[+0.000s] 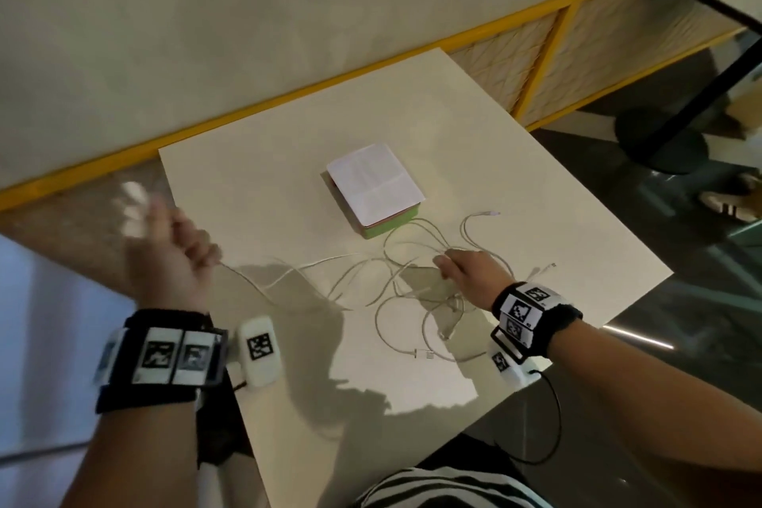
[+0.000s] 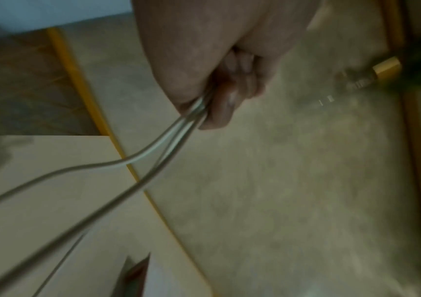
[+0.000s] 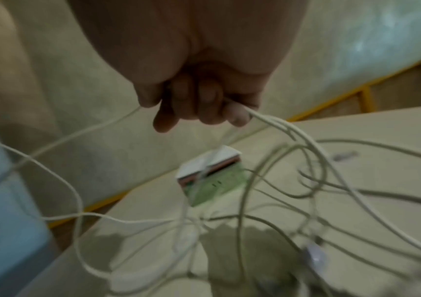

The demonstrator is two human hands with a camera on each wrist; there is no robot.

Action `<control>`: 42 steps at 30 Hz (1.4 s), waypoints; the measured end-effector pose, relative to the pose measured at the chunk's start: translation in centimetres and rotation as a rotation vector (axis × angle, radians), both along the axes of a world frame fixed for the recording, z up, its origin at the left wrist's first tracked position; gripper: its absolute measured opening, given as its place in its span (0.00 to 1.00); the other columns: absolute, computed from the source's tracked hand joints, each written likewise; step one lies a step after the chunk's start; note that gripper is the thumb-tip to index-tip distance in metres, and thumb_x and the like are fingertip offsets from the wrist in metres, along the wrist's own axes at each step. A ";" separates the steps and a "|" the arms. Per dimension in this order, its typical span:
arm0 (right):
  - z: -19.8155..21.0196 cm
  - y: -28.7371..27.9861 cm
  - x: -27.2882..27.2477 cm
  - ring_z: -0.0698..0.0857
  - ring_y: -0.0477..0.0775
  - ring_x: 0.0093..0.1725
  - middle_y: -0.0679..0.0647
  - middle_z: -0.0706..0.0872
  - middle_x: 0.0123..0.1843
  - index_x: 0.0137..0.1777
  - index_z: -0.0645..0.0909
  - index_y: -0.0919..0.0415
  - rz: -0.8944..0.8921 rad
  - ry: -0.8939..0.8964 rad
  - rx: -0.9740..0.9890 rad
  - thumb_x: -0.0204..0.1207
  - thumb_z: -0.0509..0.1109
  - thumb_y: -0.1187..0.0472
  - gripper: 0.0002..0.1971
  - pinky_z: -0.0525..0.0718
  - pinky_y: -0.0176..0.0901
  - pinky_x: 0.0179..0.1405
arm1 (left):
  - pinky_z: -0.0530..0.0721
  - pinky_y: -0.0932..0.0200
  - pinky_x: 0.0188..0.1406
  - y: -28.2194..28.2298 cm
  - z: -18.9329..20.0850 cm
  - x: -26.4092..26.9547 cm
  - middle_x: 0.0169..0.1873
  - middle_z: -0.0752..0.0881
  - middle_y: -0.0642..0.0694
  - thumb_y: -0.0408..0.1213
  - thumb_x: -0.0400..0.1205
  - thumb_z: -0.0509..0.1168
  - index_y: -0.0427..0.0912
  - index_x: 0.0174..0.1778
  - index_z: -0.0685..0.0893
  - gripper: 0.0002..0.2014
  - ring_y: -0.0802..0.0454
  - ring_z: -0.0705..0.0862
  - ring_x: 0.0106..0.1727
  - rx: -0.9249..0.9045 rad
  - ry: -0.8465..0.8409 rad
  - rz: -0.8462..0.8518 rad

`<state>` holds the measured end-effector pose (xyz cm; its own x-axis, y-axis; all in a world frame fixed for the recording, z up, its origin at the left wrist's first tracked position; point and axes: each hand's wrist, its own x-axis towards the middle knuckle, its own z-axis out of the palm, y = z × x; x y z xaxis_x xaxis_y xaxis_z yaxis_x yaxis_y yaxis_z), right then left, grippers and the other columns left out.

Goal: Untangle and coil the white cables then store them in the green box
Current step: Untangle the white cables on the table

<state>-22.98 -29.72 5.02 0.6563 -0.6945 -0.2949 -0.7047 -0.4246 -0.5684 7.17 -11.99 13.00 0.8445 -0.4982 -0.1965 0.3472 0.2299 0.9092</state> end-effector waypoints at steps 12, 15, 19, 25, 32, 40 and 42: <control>3.6 3.1 5.7 0.75 0.53 0.34 0.47 0.77 0.35 0.50 0.75 0.63 0.282 -0.336 -0.032 0.83 0.56 0.57 0.10 0.70 0.43 0.36 | 0.68 0.66 0.25 -4.8 -3.5 -10.3 0.13 0.76 0.61 0.41 0.84 0.66 0.48 0.39 0.87 0.09 0.65 0.73 0.17 0.544 -0.581 -0.880; 3.5 2.7 5.3 0.74 0.54 0.33 0.46 0.75 0.31 0.49 0.73 0.59 0.300 -0.293 -0.037 0.81 0.56 0.53 0.11 0.74 0.46 0.35 | 0.69 0.59 0.25 -4.9 -3.7 -9.6 0.12 0.76 0.58 0.48 0.83 0.65 0.49 0.28 0.81 0.17 0.63 0.72 0.16 0.609 -0.552 -0.795; 2.5 -0.4 2.9 0.73 0.57 0.33 0.43 0.71 0.26 0.44 0.74 0.60 0.153 -0.146 -0.032 0.82 0.61 0.54 0.10 0.69 0.44 0.37 | 0.69 0.62 0.20 -4.2 -3.5 -6.0 0.12 0.71 0.52 0.43 0.83 0.65 0.44 0.21 0.78 0.22 0.57 0.68 0.13 0.502 -0.322 -0.376; 1.6 -3.0 0.0 0.69 0.48 0.27 0.50 0.71 0.25 0.30 0.70 0.54 -0.118 -0.173 0.046 0.79 0.66 0.53 0.17 0.67 0.44 0.33 | 0.64 0.59 0.20 -3.0 -2.2 -1.4 0.09 0.66 0.53 0.42 0.78 0.63 0.49 0.15 0.72 0.22 0.56 0.63 0.11 0.271 -0.181 -0.091; 2.4 -1.3 -3.6 0.68 0.47 0.27 0.48 0.68 0.26 0.30 0.66 0.55 -0.047 -0.157 0.073 0.83 0.56 0.49 0.19 0.68 0.38 0.32 | 0.56 0.69 0.15 -0.9 -1.2 -2.6 0.09 0.64 0.55 0.36 0.89 0.55 0.40 0.37 0.80 0.15 0.62 0.59 0.10 0.164 -0.204 -0.351; -5.0 2.6 -12.6 0.79 0.56 0.55 0.49 0.72 0.51 0.62 0.76 0.56 0.277 0.413 0.210 0.83 0.49 0.45 0.21 0.74 0.44 0.58 | 0.61 0.68 0.14 2.9 -0.4 0.9 0.11 0.66 0.54 0.50 0.78 0.60 0.51 0.32 0.79 0.11 0.62 0.60 0.12 -0.167 0.100 -0.135; -5.5 3.1 -12.5 0.80 0.60 0.58 0.51 0.70 0.52 0.65 0.75 0.57 0.240 0.430 0.199 0.84 0.50 0.50 0.19 0.72 0.42 0.58 | 0.69 0.69 0.16 4.1 -0.8 3.3 0.15 0.73 0.56 0.46 0.80 0.65 0.51 0.31 0.79 0.11 0.64 0.70 0.15 -0.170 0.216 -0.011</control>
